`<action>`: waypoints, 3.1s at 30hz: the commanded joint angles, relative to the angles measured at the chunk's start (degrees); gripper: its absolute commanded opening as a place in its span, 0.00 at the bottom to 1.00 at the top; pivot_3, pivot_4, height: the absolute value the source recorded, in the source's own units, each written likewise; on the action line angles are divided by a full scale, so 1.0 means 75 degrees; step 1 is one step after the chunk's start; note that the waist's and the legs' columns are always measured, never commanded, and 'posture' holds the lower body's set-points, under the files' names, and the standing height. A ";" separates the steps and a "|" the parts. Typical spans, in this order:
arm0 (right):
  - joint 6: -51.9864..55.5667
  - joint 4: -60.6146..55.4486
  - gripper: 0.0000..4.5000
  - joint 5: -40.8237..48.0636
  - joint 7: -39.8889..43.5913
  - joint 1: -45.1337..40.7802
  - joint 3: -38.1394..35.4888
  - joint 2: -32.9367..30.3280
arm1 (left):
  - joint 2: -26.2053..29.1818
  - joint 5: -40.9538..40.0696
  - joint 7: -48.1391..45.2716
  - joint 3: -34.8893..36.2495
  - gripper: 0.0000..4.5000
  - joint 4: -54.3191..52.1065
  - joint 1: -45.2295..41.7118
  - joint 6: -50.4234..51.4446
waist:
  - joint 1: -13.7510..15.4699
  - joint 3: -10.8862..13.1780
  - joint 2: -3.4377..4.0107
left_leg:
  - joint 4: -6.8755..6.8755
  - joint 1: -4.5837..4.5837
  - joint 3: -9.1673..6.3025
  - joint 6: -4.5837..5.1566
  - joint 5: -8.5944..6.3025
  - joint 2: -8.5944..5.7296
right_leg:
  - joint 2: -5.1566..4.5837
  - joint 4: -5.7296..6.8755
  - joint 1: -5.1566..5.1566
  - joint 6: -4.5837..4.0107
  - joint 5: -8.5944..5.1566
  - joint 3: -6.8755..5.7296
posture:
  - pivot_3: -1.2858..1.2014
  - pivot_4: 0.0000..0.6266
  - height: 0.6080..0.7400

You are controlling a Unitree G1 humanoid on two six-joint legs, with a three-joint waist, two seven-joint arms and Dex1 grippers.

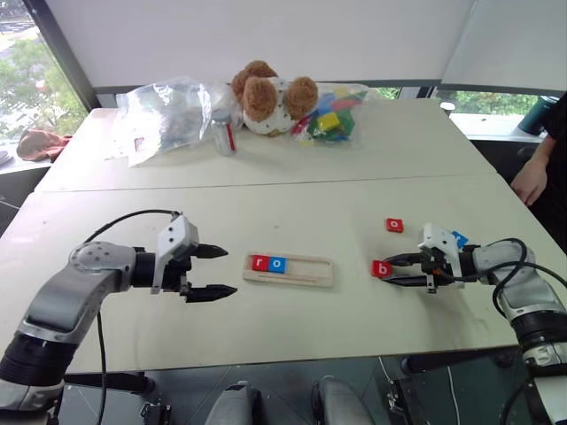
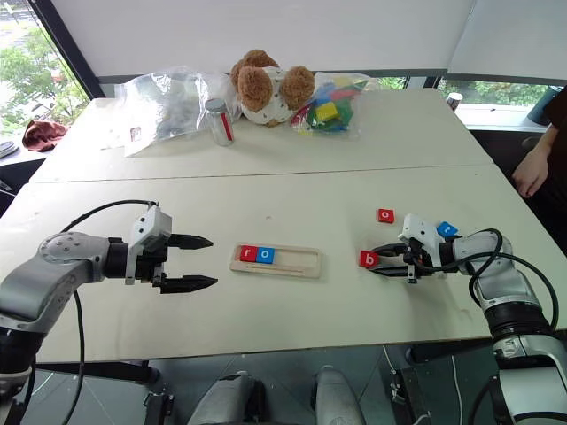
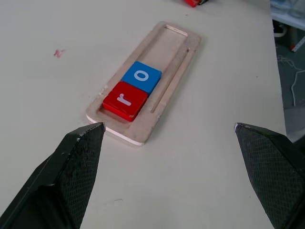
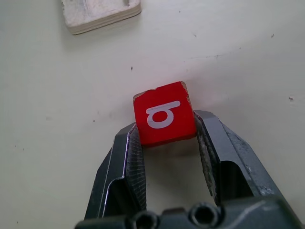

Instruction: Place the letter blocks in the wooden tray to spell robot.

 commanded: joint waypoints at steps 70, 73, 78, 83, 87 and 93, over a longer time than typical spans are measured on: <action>0.5182 -0.3295 0.92 -0.0965 -0.1964 -0.2075 0.2857 0.2669 | -0.0616 0.0357 0.0633 -0.0011 1.00 0.0078 0.0182 -0.0519 | -0.0006 0.0000 0.0002 | 0.0005 -0.0036 -0.0009 -0.0008 0.0005 -0.0011 | -0.0003 0.0017 -0.0043 0.0000 0.0000 -0.0016 | 0.52 0.24 1.00; 0.5420 -0.3624 0.99 -0.0830 -0.2044 -0.2131 0.2665 0.2633 | -0.0646 0.0365 0.0622 -0.0015 1.00 0.0092 0.0163 -0.0509 | 0.0010 0.0000 0.0002 | 0.0006 -0.0036 -0.0008 -0.0009 0.0005 -0.0011 | -0.0004 0.0018 -0.0043 0.0000 0.0000 -0.0016 | 0.52 0.24 1.00; 0.5696 -0.4114 0.99 -0.0713 -0.2155 -0.2160 0.2450 0.2479 | -0.0685 0.0371 0.0603 -0.0039 1.00 0.0133 0.0107 -0.0506 | 0.0023 0.0000 0.0002 | 0.0003 -0.0041 -0.0010 -0.0009 0.0004 -0.0011 | -0.0005 0.0014 -0.0046 0.0000 0.0000 -0.0017 | 0.52 0.24 1.00; 0.5099 -0.3836 0.99 -0.0985 -0.2485 -0.2227 0.2486 0.2374 | -0.0736 0.0404 0.0575 -0.0083 1.00 0.0201 0.0038 -0.0524 | 0.0014 0.0000 0.0002 | 0.0004 -0.0041 -0.0009 -0.0009 0.0004 -0.0011 | -0.0005 0.0014 -0.0046 0.0000 0.0000 -0.0017 | 0.52 0.24 1.00; 0.4470 -0.3255 0.99 -0.1230 -0.2595 -0.2231 0.2663 0.2400 | -0.0766 0.0440 0.0548 -0.0114 1.00 0.0265 -0.0021 -0.0563 | 0.0016 0.0000 0.0002 | 0.0003 -0.0040 -0.0009 -0.0009 0.0005 -0.0012 | -0.0005 0.0013 -0.0046 0.0000 0.0001 -0.0018 | 0.52 0.24 1.00; 0.3801 -0.2536 0.99 -0.1475 -0.2638 -0.2315 0.2773 0.2536 | -0.0732 0.0439 0.0558 -0.0064 1.00 0.0243 0.0024 -0.0566 | 0.0009 0.0000 0.0002 | 0.0003 -0.0041 -0.0008 -0.0009 0.0005 -0.0012 | -0.0004 0.0012 -0.0046 0.0000 0.0001 -0.0018 | 0.52 0.24 1.00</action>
